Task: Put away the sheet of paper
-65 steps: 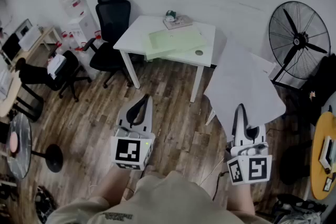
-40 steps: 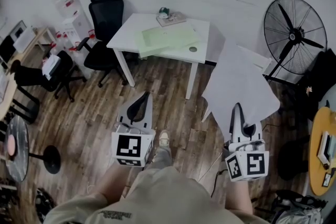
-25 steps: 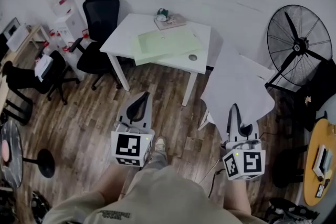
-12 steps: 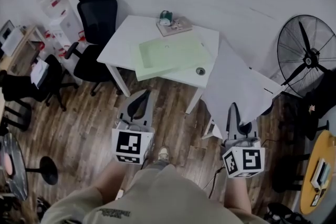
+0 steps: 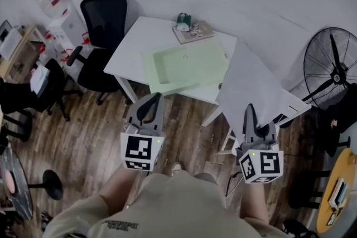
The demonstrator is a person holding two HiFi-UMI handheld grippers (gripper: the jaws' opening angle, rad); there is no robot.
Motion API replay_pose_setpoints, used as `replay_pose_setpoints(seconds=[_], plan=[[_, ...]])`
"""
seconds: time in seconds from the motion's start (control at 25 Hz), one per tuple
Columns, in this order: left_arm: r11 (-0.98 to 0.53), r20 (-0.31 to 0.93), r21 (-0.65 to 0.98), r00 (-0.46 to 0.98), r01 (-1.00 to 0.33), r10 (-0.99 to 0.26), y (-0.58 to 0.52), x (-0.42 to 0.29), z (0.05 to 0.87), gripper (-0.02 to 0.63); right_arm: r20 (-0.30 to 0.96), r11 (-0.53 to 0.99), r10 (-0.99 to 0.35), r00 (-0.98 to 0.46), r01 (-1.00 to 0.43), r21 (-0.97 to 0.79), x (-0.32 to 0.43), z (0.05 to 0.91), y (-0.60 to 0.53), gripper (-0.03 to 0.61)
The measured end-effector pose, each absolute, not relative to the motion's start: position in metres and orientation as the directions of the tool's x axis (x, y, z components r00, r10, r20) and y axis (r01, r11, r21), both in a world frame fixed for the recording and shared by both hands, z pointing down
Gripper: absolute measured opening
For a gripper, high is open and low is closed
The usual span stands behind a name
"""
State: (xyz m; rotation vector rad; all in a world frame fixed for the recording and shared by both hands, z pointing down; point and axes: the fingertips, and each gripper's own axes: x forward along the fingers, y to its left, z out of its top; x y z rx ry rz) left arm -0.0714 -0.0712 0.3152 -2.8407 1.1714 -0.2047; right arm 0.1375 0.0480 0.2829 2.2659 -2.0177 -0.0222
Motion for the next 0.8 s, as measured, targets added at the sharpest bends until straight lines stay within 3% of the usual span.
replay_pose_setpoints(seconds=[0.8], plan=[[-0.626,0.173,-0.098,0.606,-0.773,-0.776,-0.168,-0.052,0.36,0.021,0.15,-0.051,-0.986,0.067,-0.993,0.108,0.196,0.333,-0.076,0.023]])
